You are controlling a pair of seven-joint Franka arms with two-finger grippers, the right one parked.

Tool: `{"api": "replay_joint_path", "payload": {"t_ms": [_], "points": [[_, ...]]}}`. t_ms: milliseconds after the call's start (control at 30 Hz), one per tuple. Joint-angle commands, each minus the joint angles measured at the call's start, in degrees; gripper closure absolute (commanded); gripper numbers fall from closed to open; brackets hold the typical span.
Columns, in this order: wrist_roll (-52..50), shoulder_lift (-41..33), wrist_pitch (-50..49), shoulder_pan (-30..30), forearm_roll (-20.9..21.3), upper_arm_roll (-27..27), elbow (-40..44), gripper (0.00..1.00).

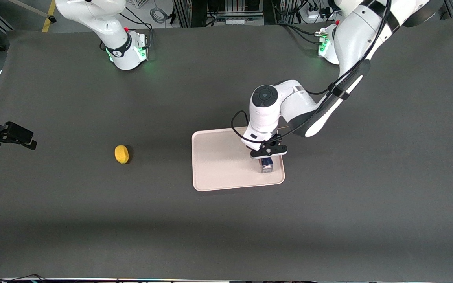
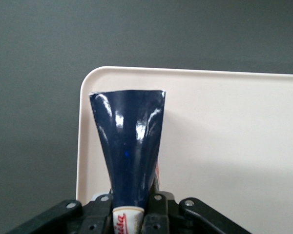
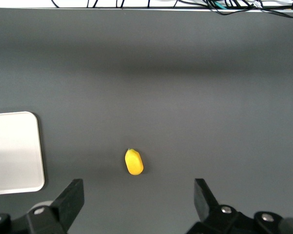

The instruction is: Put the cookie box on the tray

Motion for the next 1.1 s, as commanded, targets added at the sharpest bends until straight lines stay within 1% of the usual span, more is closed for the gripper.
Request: {"api": "replay_joint_path", "payload": {"t_ms": [0,67,100,167,233,300,367,400,433,500,533,600,1067], "points": [[-2.1,-0.1,0.7,-0.2,1.6,-0.1,-0.3,0.98],[-2.1,0.0,0.8,-0.2,1.6,-0.1,-0.3,0.97],[-2.1,0.1,0.9,-0.2,1.6,-0.1,-0.3,0.94],[-2.1,0.1,1.0,-0.2,1.6,-0.1,-0.3,0.88],[-2.1,0.1,1.1,-0.2,1.6,-0.1,-0.2,0.79],[-2.1,0.1,1.1,-0.2,1.6,-0.1,-0.2,0.67],[-2.1,0.2,1.2,-0.1,1.6,-0.1,-0.2,0.52],[-2.1,0.2,1.2,-0.1,1.6,-0.1,-0.2,0.4],[-2.1,0.3,1.2,-0.1,1.6,-0.1,-0.2,0.3],[-2.1,0.3,1.2,-0.1,1.6,-0.1,-0.2,0.23],[-2.1,0.4,1.2,-0.1,1.6,-0.1,-0.1,0.17],[-2.1,0.6,1.2,0.0,1.7,-0.1,0.0,0.01],[-1.4,0.5,1.1,0.4,2.2,-0.2,0.3,0.0]]}}
